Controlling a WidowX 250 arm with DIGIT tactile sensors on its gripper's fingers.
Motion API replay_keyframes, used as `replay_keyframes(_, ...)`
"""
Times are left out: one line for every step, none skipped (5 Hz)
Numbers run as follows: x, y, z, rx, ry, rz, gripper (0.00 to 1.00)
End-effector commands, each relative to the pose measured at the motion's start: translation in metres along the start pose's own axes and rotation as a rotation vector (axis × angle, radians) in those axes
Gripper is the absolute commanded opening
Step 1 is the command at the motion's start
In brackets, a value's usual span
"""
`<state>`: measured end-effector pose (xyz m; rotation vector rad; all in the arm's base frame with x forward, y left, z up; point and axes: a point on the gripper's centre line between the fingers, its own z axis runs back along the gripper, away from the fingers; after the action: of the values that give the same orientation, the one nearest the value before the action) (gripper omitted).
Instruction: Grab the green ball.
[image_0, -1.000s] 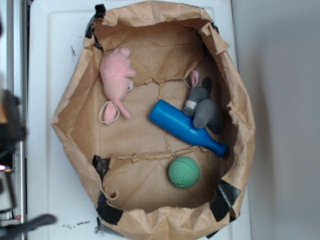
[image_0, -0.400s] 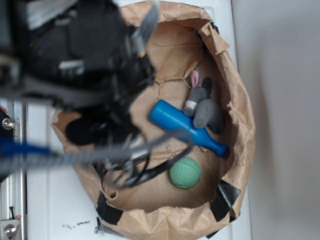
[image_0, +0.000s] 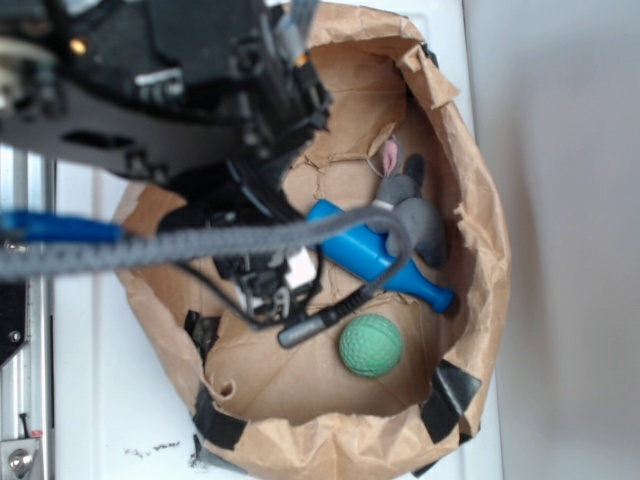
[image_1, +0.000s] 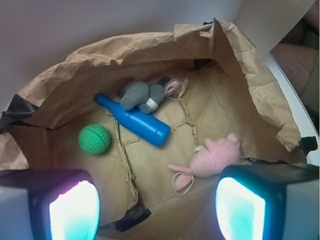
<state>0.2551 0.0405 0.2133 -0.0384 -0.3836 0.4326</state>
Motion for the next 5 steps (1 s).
replay_keyframes(0.008,0.005,0.010,-0.003,-0.033,0.009,1.00)
replay_keyframes(-0.007,0.003,-0.013,0.009,-0.053,-0.029,1.00)
replay_keyframes(-0.014,-0.012,-0.037,0.106,-0.055,-0.084,1.00)
replay_keyframes(-0.014,-0.021,-0.062,0.103,-0.025,-0.121,1.00)
replay_keyframes(-0.007,-0.044,-0.081,0.088,-0.037,-0.136,1.00)
